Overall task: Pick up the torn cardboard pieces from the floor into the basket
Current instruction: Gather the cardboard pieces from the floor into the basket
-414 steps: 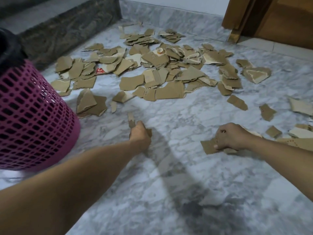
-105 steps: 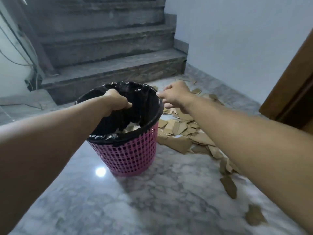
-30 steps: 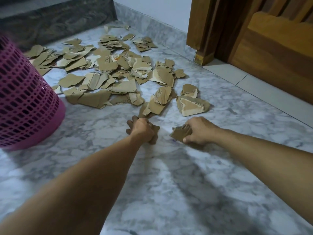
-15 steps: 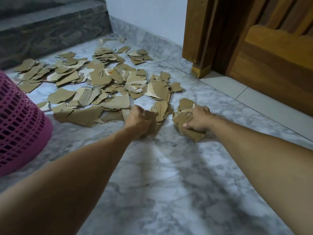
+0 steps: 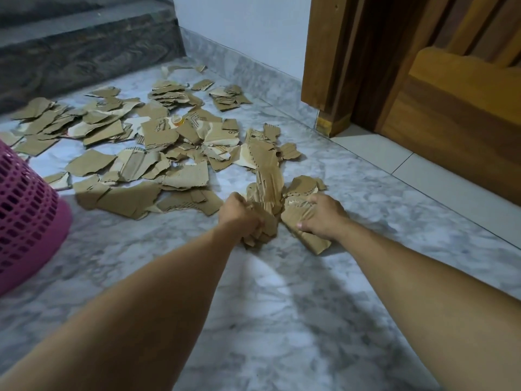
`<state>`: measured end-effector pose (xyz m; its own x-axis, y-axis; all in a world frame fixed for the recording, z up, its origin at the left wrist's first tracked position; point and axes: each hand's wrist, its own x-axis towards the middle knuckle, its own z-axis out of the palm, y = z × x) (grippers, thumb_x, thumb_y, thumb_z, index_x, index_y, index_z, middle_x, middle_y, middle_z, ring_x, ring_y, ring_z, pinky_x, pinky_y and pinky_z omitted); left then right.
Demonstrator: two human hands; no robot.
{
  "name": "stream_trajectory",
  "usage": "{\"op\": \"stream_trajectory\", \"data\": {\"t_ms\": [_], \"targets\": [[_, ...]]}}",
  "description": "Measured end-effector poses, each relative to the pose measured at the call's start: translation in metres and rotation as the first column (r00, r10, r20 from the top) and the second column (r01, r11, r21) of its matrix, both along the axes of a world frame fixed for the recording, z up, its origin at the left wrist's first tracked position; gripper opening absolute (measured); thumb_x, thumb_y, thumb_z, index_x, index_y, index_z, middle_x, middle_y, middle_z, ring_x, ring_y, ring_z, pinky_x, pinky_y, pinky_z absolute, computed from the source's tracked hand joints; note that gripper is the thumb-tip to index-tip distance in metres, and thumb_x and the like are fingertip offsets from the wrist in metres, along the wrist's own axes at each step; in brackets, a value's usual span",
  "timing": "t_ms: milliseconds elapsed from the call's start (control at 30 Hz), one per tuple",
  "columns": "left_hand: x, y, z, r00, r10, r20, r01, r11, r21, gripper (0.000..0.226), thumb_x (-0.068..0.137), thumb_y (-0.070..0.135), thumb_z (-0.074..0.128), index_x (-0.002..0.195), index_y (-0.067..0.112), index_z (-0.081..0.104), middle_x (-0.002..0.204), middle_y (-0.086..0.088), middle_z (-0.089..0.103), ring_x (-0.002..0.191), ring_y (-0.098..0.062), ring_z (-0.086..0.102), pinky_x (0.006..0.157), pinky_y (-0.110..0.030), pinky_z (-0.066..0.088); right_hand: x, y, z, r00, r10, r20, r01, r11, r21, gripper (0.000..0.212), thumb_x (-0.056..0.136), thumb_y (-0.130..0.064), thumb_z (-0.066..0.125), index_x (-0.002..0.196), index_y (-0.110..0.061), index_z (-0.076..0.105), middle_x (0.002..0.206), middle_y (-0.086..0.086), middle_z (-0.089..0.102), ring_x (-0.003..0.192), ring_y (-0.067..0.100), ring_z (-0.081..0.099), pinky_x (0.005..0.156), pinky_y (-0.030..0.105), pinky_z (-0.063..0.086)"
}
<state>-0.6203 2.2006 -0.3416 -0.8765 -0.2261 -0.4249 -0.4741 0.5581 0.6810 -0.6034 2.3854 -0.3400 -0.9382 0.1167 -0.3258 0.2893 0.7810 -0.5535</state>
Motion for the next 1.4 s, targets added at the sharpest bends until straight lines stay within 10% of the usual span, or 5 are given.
{"op": "stream_trajectory", "data": {"t_ms": [200, 300, 867, 1133, 1400], "targets": [[0.015, -0.011, 0.025, 0.994, 0.107, -0.005, -0.105, 0.983, 0.149, 0.044, 0.064, -0.002, 0.077, 0.09, 0.016, 0.046, 0.093, -0.01, 0.061, 0.086, -0.027, 0.065, 0.074, -0.041, 0.06, 0.003, -0.002, 0.016, 0.999, 0.042, -0.026, -0.045, 0.992, -0.115, 0.049, 0.072, -0.021, 0.085, 0.113, -0.017, 0.058, 0.111, 0.004, 0.057, 0.098, 0.021, 0.053, 0.074, 0.024, 0.039], [0.017, -0.03, 0.056, 0.996, 0.085, -0.012, -0.083, 0.991, 0.101, 0.017, 0.076, -0.003, 0.072, 0.082, 0.008, 0.06, 0.072, -0.006, 0.063, 0.059, -0.016, 0.061, 0.044, -0.025, 0.053, -0.001, -0.007, 0.045, 0.994, 0.113, -0.01, -0.113, 0.981, -0.16, 0.042, 0.073, -0.021, 0.083, 0.105, -0.017, 0.056, 0.104, 0.005, 0.055, 0.095, 0.023, 0.054, 0.066, 0.025, 0.039], [0.042, -0.236, 0.373, 0.956, 0.148, -0.254, -0.25, 0.862, -0.441, 0.02, 0.082, 0.001, 0.06, 0.098, -0.004, 0.069, 0.092, -0.016, 0.074, 0.08, -0.031, 0.071, 0.054, -0.025, 0.057, -0.049, -0.21, 0.33, 0.773, 0.567, -0.283, -0.628, 0.747, -0.219, 0.04, 0.072, -0.013, 0.085, 0.104, -0.01, 0.062, 0.103, 0.013, 0.067, 0.092, 0.027, 0.067, 0.078, 0.039, 0.059], [0.076, -0.374, 0.396, 0.935, 0.328, -0.136, -0.353, 0.819, -0.453, 0.018, 0.078, -0.001, 0.062, 0.091, -0.011, 0.069, 0.077, -0.024, 0.073, 0.061, -0.033, 0.069, 0.058, -0.036, 0.059, -0.05, -0.381, 0.384, 0.712, 0.593, -0.376, -0.702, 0.602, -0.38, 0.031, 0.069, -0.007, 0.085, 0.083, -0.017, 0.058, 0.089, 0.006, 0.066, 0.082, 0.024, 0.066, 0.073, 0.04, 0.059], [0.07, -0.44, 0.339, 0.859, 0.479, -0.179, -0.512, 0.802, -0.308, 0.047, 0.062, 0.022, 0.09, 0.094, -0.002, 0.065, 0.081, -0.011, 0.072, 0.066, -0.023, 0.066, 0.069, -0.034, 0.058, -0.066, -0.494, 0.327, 0.768, 0.544, -0.337, -0.64, 0.65, -0.409, 0.039, 0.081, -0.011, 0.078, 0.116, -0.01, 0.061, 0.107, 0.005, 0.061, 0.102, 0.021, 0.06, 0.088, 0.033, 0.053]]}}
